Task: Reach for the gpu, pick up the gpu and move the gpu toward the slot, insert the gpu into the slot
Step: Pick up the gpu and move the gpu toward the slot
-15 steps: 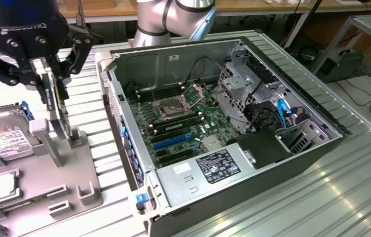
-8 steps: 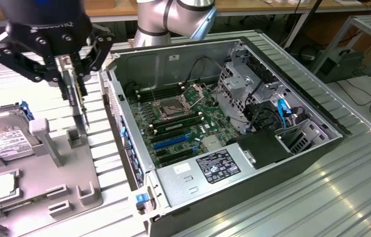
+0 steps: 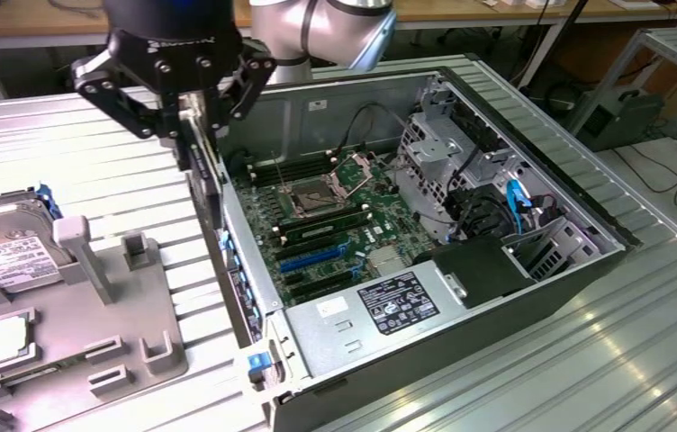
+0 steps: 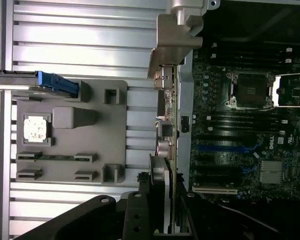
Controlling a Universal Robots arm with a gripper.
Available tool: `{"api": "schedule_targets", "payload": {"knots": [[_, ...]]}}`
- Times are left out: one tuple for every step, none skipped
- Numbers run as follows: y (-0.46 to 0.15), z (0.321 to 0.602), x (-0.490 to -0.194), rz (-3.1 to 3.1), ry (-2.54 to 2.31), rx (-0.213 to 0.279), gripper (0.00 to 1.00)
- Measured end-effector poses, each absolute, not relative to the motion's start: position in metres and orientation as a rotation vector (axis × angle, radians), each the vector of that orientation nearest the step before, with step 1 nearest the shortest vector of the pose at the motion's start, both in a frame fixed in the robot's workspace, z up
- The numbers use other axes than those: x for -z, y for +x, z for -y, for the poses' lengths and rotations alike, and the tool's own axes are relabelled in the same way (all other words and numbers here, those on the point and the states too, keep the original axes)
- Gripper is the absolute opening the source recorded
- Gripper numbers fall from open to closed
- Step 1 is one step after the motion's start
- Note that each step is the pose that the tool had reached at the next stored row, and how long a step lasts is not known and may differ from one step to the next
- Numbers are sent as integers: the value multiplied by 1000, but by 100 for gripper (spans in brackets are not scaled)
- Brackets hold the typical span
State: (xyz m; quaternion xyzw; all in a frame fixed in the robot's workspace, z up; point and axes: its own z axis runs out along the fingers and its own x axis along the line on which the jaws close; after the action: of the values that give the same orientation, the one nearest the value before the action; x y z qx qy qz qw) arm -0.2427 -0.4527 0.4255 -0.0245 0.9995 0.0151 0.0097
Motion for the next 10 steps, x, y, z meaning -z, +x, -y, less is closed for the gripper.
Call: {"api": "schedule_targets", "payload": {"knots": [[-238,453,-426,-3121,-77,-47,28],[-232,453,-426,-3121,-77,-47,28],[-228,453,-426,-3121,-77,-47,28],[-222,453,-426,-3121,-76,-47,28],[-217,453,-426,-3121,-77,-47,28],[-210,453,-426,-3121,-77,-47,28],[-206,453,-425,-3121,-76,-47,28],[-202,453,-426,-3121,-76,-47,28],[-197,453,-426,-3121,-77,-47,28],[-192,453,-426,-3121,-77,-47,28]]}}
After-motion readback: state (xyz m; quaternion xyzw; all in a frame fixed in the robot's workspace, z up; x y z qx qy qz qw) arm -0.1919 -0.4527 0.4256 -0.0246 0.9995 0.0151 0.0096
